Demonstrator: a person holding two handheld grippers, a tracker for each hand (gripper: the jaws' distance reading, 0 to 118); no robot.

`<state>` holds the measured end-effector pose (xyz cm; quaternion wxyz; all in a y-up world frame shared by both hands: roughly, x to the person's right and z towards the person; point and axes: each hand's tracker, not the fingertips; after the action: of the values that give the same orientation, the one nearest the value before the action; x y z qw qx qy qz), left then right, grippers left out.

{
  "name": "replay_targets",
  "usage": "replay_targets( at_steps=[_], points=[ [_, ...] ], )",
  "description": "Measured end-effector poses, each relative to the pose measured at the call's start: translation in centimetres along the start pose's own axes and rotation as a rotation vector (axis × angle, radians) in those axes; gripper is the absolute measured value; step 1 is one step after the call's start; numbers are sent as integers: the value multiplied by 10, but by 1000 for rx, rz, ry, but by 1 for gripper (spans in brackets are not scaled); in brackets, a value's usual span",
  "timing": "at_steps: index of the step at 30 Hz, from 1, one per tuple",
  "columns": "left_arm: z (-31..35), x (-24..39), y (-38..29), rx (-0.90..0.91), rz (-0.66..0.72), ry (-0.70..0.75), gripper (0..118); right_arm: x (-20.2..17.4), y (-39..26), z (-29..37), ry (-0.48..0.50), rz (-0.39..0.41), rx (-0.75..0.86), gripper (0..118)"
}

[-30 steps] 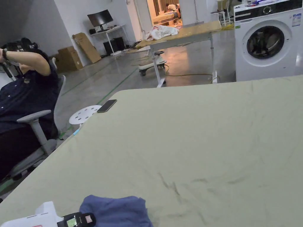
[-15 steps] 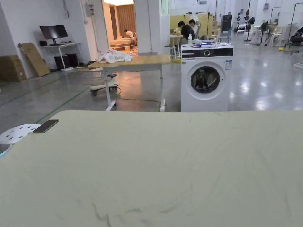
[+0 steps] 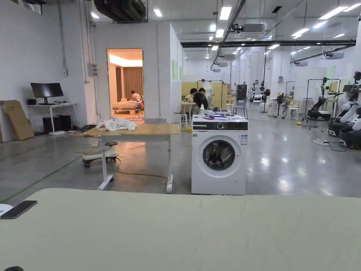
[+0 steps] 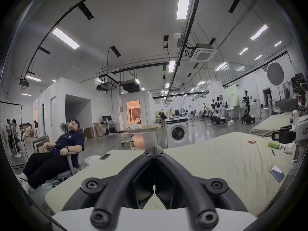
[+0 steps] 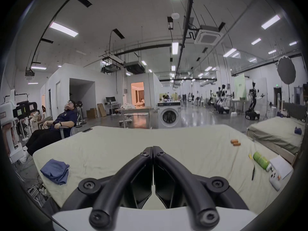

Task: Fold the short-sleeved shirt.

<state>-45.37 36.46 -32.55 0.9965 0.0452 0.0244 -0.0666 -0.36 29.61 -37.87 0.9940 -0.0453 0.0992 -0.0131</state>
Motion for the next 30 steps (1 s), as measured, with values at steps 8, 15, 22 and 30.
replay_targets(
  at_steps=[8,15,22,30],
  points=[
    [3,5,1,4,19,-27,7,-1,4,-3,4,3,23,0],
    [9,13,-1,-13,25,-18,100,-5,8,-3,-21,12,38,88],
    [25,27,-2,11,-27,4,118,0,9,2,-43,-40,68,118],
    [20,26,-4,-4,15,-3,118,-2,13,12,-32,-58,106,118]
  ],
)
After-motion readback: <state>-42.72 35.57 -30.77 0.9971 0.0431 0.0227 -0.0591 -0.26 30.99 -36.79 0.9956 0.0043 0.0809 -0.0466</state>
